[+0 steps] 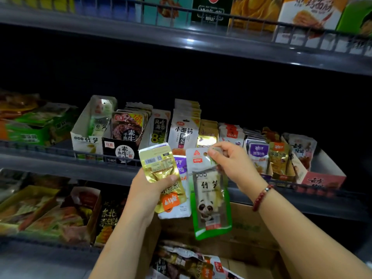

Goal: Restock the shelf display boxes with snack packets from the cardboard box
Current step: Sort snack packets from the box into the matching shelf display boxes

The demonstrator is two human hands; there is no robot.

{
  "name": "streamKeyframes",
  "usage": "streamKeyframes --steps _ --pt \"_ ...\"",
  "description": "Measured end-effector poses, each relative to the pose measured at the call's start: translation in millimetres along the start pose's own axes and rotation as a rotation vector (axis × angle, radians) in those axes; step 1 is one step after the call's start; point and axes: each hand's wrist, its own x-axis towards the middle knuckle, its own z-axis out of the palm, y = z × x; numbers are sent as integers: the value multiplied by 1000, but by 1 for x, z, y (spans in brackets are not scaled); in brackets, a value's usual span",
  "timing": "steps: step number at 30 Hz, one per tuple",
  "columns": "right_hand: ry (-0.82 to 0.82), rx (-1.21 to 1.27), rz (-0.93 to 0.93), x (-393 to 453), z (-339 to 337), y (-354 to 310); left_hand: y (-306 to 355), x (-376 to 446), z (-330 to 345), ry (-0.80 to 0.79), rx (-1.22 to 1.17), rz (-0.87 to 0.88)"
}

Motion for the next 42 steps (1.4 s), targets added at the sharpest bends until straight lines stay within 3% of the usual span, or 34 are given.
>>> streamKeyframes --steps 5,19,23,27,29,33,42 --pt "62 -78 -88 12 37 -14 10 -4 -15 -85 -134 -34" --pt "-91 131 -34 39 115 -49 32 13 -77 255 -114 70" --pt "-240 103 -7 56 131 -70 44 29 -102 360 -134 89" --pt "-518 23 25 72 149 -83 53 42 -134 431 -189 135" --pt "-546 8 25 82 163 -89 52 47 -148 433 -220 158" --pt "-390 -18 10 111 194 -102 43 62 -168 490 -258 180" --pt "156 97 -43 196 243 -126 35 84 -196 521 -221 241"
